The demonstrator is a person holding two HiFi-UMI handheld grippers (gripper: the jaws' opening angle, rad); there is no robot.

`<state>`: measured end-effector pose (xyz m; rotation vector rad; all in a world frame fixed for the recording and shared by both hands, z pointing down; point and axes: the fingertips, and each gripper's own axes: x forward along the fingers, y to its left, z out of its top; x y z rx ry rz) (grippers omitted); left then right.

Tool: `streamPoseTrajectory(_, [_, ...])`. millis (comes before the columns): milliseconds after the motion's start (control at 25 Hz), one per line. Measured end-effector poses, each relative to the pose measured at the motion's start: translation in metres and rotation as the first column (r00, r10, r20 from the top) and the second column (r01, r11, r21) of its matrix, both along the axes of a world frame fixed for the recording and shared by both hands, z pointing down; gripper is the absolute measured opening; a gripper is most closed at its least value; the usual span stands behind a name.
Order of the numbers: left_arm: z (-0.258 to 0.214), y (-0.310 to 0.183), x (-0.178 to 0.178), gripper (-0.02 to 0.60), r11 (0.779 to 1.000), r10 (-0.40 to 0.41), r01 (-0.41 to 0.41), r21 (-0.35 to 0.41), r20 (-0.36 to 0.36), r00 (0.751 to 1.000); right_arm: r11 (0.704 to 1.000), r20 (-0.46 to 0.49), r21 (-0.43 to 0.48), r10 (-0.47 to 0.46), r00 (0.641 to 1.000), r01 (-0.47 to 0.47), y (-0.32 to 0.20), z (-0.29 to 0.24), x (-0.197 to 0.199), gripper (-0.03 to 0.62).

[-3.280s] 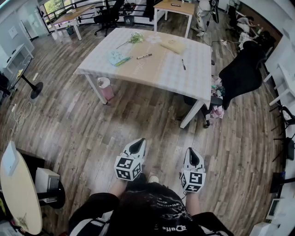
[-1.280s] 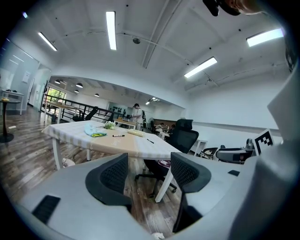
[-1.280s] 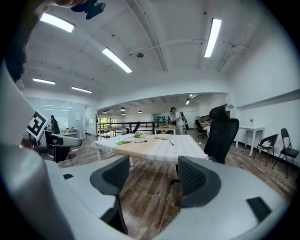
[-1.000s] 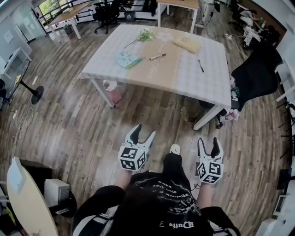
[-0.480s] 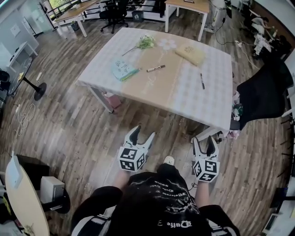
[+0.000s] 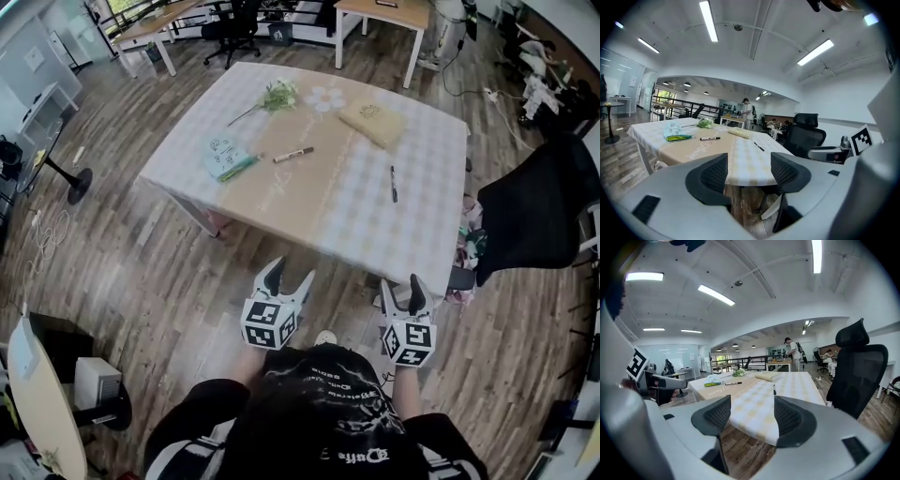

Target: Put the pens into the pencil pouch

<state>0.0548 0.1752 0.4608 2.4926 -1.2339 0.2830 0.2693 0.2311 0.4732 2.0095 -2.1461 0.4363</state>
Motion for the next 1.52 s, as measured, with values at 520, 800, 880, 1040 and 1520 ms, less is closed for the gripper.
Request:
streamPoseTrajectory(520, [0.017, -0.032, 0.049, 0.29, 0.999, 0.007, -0.006, -0.033, 0.027, 1.0, 0.999, 0.041, -0.043, 0.019, 0.999, -0.018, -0.031, 0.026, 0.044, 0.275])
streamPoseTrajectory(800, [0.023, -0.077, 0.053, 0.29, 0.999, 0.028, -0.027, -0.036, 0.025, 0.999, 0.998, 0.034, -0.051, 0.048, 0.998, -0.046, -0.07, 0.03, 0.049, 0.264])
streamPoseTrajectory(880, [0.021, -0.095, 0.053, 0.29, 0.999, 0.042, -0.041, -0.031, 0.026, 0.999, 0.997, 0.032, -0.057, 0.062, 0.998, -0.06, -0.084, 0.03, 0.049, 0.26])
streamPoseTrajectory(1040, [0.015, -0.138, 0.052, 0.29, 0.997, 0.081, -0.08, -0.015, 0.041, 0.996, 0.994, 0.026, -0.058, 0.098, 0.995, -0.096, -0.121, 0.025, 0.049, 0.253])
streamPoseTrajectory(1520, [0.014, -0.274, 0.029, 0.29, 0.984, 0.176, -0.176, -0.01, 0.061, 0.982, 0.967, -0.026, -0.102, 0.23, 0.973, -0.232, -0.22, 0.034, 0.041, 0.235])
